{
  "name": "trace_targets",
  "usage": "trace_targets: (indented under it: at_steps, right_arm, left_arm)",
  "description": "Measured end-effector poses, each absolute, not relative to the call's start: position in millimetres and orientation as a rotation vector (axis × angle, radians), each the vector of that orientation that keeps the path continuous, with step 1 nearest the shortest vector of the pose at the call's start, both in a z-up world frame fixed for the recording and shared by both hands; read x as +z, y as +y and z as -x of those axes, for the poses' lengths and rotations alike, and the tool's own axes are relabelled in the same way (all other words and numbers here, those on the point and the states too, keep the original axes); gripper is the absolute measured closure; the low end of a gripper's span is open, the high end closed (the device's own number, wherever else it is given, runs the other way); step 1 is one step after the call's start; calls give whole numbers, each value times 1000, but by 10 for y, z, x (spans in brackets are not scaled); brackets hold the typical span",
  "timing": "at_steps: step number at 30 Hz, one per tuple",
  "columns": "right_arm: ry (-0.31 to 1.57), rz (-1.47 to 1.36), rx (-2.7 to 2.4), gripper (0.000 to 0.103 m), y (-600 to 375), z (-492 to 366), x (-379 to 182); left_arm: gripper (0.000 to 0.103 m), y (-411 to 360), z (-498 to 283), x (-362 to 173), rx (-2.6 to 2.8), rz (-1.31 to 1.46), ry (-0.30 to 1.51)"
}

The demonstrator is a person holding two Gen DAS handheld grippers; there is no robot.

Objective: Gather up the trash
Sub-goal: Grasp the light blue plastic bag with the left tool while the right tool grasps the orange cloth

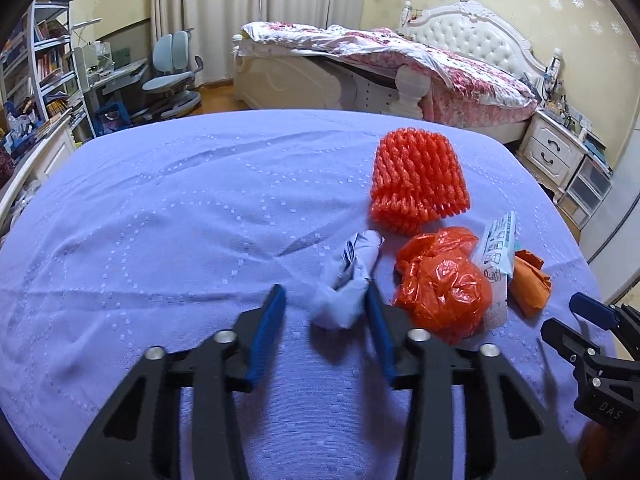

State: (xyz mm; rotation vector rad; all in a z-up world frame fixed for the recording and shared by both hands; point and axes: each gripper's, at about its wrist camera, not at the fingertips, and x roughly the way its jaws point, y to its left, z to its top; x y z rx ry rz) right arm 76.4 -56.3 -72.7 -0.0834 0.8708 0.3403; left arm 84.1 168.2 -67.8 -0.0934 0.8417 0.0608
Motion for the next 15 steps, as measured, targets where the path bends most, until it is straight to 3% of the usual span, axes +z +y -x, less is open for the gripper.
trace_targets:
  at_steps: [15]
  right_arm:
    - [859,101,371,40,-349,-834,-693]
  left_arm:
    - [73,1946,-517,-660,97,174,849]
